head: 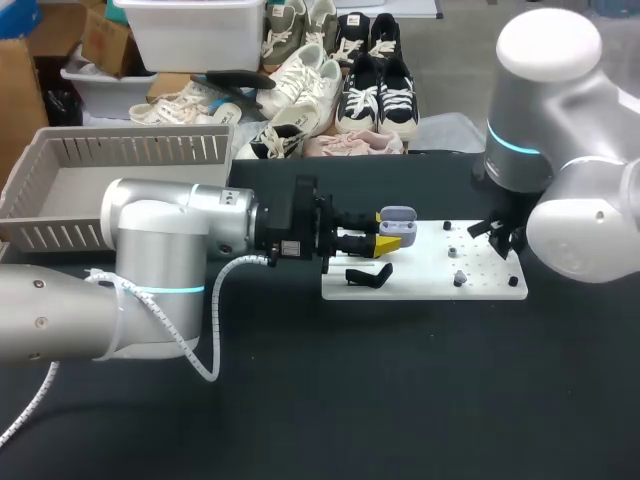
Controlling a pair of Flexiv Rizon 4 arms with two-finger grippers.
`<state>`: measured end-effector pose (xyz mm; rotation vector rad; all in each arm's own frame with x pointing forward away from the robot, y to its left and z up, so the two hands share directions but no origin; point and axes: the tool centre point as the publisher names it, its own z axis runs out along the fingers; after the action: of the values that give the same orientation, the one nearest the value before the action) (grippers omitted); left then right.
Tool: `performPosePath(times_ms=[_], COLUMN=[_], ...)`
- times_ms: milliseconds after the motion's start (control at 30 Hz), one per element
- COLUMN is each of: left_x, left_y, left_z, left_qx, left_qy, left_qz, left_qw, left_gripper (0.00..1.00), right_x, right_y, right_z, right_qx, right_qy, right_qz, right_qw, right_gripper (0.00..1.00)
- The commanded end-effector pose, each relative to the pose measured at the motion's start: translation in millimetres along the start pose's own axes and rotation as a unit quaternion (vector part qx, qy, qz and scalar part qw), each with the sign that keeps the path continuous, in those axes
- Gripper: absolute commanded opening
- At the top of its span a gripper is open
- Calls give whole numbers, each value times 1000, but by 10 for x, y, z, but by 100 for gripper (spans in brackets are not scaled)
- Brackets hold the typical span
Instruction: Pick up each earbud case from the left stands, insert the matching earbuds, close the lid, and place the case in the box.
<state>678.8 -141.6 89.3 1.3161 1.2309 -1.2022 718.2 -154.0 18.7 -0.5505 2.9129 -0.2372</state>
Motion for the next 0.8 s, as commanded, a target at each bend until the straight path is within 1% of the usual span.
performPosePath(times_ms=[33, 500, 800], left_x=[3, 3, 3], left_y=[2, 2, 2], left_z=[6, 6, 6], left_qx=[0, 0, 0], left_qy=[0, 0, 0], left_qz=[0, 0, 0], left_qw=[1000, 1000, 1000], left_gripper=[0, 0, 0], right_x=[-10, 57, 132], right_y=[2, 9, 24], right_z=[17, -54, -221], right_qx=[0, 7, 12], right_qy=[2, -1, -19], right_qz=[0, 8, 18], right_qw=[1000, 1000, 1000], right_gripper=[0, 0, 0])
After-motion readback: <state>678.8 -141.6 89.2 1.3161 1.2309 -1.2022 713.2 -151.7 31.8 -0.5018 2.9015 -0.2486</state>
